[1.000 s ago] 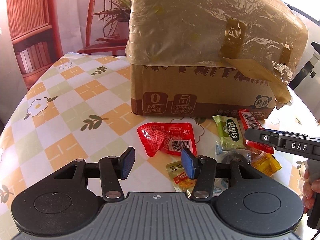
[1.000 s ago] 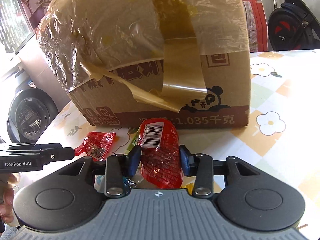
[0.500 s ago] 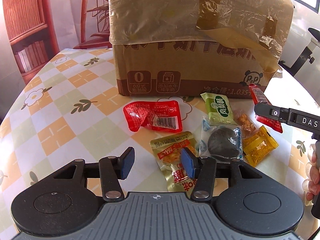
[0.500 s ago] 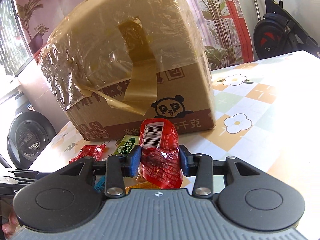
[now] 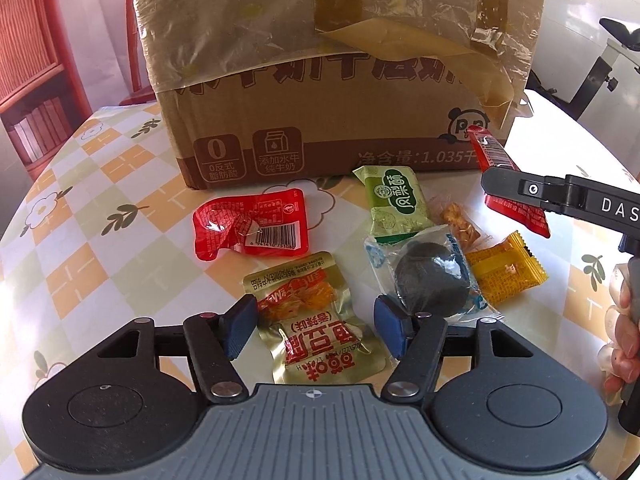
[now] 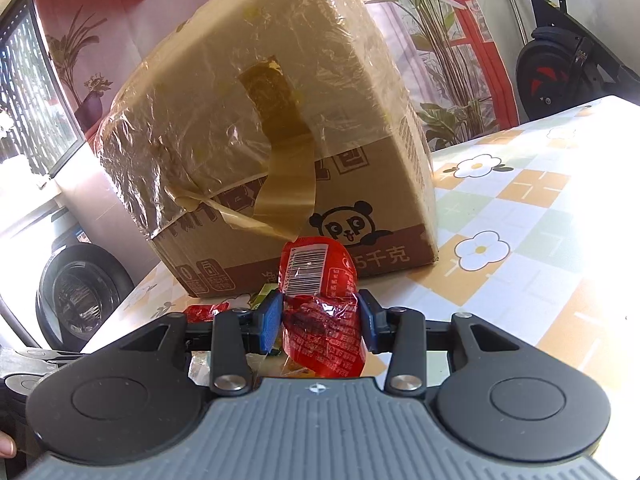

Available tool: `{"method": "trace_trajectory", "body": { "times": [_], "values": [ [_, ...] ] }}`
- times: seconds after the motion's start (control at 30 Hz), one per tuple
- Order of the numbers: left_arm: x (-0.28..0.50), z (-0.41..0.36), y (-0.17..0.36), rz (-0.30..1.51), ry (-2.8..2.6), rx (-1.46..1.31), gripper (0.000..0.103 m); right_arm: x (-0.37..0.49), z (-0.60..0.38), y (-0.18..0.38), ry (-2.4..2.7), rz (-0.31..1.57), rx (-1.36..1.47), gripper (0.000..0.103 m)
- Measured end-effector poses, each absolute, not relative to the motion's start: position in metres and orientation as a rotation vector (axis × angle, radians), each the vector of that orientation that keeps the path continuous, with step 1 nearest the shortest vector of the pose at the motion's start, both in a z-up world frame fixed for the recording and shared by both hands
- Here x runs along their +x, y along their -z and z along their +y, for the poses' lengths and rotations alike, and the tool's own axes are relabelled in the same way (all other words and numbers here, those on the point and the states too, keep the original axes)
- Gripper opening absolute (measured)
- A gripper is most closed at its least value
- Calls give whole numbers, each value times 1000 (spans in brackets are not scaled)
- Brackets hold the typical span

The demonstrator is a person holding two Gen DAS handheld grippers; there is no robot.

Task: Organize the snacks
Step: 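Grasp the gold snack packet with the left tool while the right tool holds the red bag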

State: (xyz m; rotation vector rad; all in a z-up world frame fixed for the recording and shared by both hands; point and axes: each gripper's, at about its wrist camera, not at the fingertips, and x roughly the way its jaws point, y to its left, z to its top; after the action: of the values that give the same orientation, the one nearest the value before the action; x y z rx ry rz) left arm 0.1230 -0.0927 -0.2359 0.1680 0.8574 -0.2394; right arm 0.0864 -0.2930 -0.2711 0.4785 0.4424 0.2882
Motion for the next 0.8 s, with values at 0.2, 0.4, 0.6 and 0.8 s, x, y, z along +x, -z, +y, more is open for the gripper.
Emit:
{"method": "trace_trajectory", "body": {
  "times": [0.2,0.4,0.6,0.8],
  "values": [
    [122,-84,239,869,165,117,84,86,-293,271,-294,441,483,42],
    [118,-75,235,843,155,99,59,87,-293,272,-297,444,484,42],
    [113,-77,234,832,194,108,44,88,-293,272,-293,451,484,42],
    [105,-75,233,826,210,109,42,89,-292,271,-292,455,483,42]
  ]
}}
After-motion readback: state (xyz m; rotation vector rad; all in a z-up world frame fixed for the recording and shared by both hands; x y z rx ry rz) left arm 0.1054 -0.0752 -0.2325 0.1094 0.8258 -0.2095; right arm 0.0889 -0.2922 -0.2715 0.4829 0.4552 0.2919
